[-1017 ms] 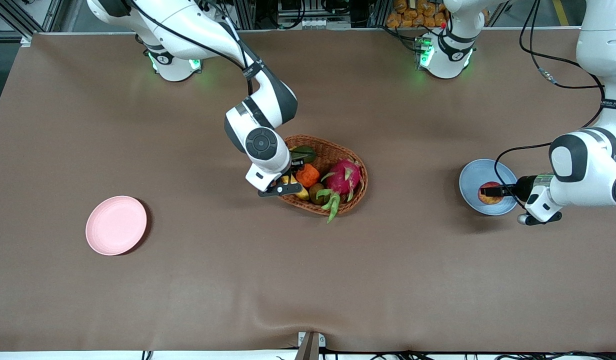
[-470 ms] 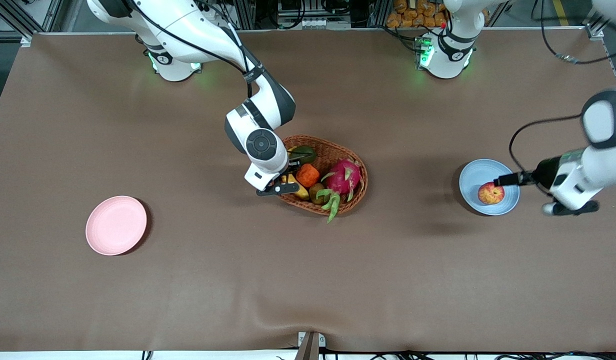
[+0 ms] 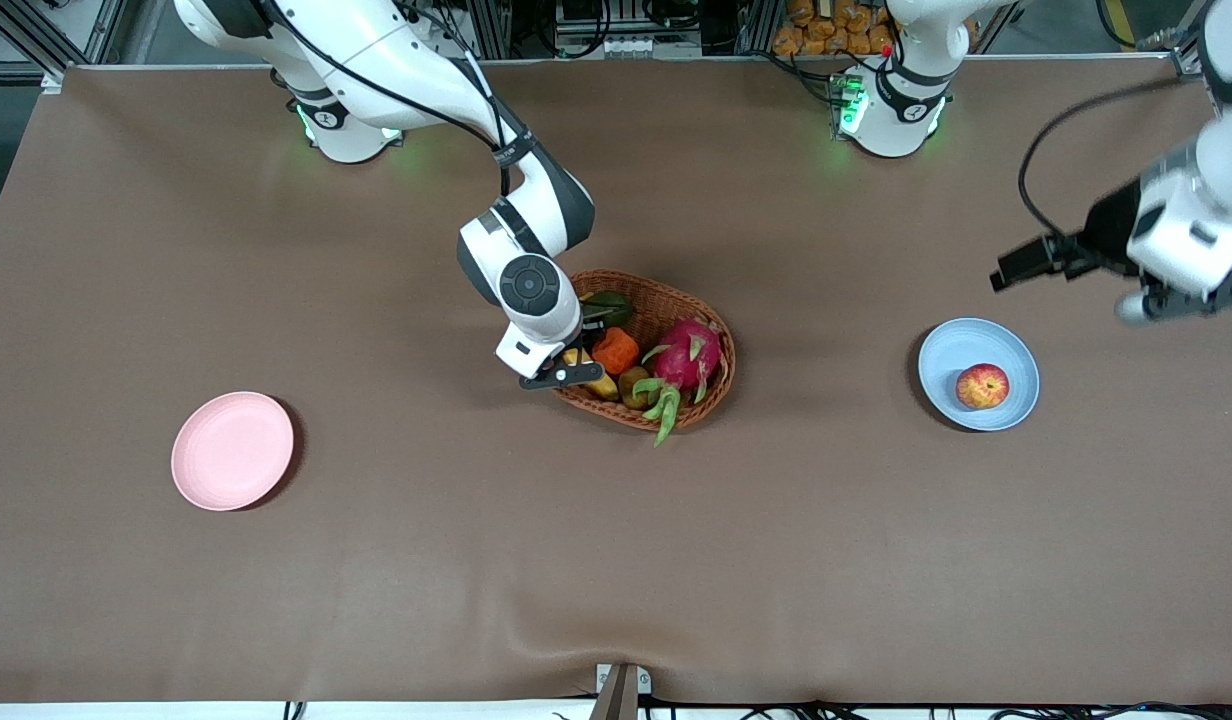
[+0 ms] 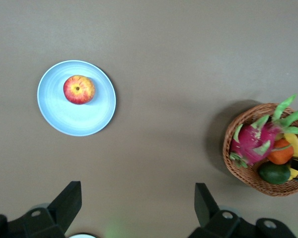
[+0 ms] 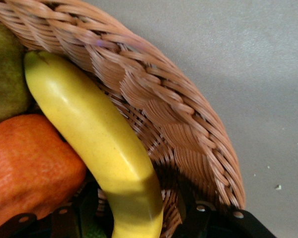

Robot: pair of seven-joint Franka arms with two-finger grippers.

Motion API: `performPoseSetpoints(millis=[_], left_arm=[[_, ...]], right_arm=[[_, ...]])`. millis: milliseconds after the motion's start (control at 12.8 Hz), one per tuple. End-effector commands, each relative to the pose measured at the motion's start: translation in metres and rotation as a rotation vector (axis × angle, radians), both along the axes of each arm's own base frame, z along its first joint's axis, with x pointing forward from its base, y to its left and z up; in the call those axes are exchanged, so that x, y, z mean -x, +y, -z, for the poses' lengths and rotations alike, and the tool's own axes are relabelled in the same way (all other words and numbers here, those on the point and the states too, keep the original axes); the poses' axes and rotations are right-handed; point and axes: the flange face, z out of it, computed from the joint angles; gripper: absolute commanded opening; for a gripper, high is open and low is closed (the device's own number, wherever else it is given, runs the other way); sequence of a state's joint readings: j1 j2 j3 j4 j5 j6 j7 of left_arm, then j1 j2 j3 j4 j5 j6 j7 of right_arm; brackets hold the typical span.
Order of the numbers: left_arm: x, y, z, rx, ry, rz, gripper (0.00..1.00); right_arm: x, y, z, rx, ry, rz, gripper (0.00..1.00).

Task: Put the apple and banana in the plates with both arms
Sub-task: 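Grasp the yellow banana with the right gripper while the left gripper withdraws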

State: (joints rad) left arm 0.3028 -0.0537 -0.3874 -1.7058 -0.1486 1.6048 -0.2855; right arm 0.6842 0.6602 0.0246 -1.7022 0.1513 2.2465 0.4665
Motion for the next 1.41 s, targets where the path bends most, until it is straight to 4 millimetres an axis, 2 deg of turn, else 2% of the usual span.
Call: performPoseSetpoints(millis=[0, 78, 157, 235, 313, 391, 470, 626, 861, 1017, 1174, 1330], left_arm=[[0.027, -0.006, -0.026, -0.03, -0.011, -0.019, 1.0], [0.033, -0.006, -0.033, -0.035, -0.01, -0.02, 1.0], [0.035, -0.004, -0.035, -0.037, -0.01, -0.021, 1.0], [0.035, 0.0, -0.038, -0.039, -0.015, -0.026, 1.0], [0.033, 0.006, -0.052, -0.07, -0.049, -0.028, 1.0], [0.03, 0.012, -0.065, -0.115, -0.082, -0.023, 1.0], [0.028, 0.015, -0.074, -0.149, -0.104, -0.022, 1.0], [0.029, 0.027, -0.076, -0.153, -0.1, -0.043, 1.0], [0.034, 0.043, -0.08, -0.151, -0.096, -0.068, 1.0], [0.037, 0.04, -0.085, -0.157, -0.105, -0.066, 1.0], [0.038, 0.051, -0.086, -0.143, -0.103, -0.082, 1.0], [0.039, 0.054, -0.086, -0.129, -0.101, -0.081, 1.0]], right_arm=[[0.009, 0.003, 0.015, 0.009, -0.03, 0.0, 0.73], [0.01, 0.002, 0.018, 0.003, -0.041, 0.003, 0.73], [0.01, 0.002, 0.019, 0.001, -0.045, 0.004, 0.68], [0.009, 0.002, 0.018, 0.0, -0.046, 0.005, 0.49], [0.009, 0.002, 0.017, -0.002, -0.047, 0.006, 0.3], [0.01, 0.003, 0.016, -0.003, -0.048, 0.005, 0.18], [0.009, 0.002, 0.014, -0.004, -0.049, 0.006, 0.13], [0.008, 0.004, 0.004, -0.009, -0.053, 0.016, 0.13], [0.01, 0.013, -0.03, -0.019, -0.058, 0.026, 0.13], [0.007, 0.014, -0.056, -0.015, -0.046, 0.018, 0.13], [0.004, 0.013, -0.077, -0.015, -0.043, 0.014, 0.13], [0.002, 0.01, -0.087, -0.017, -0.042, 0.016, 0.13]])
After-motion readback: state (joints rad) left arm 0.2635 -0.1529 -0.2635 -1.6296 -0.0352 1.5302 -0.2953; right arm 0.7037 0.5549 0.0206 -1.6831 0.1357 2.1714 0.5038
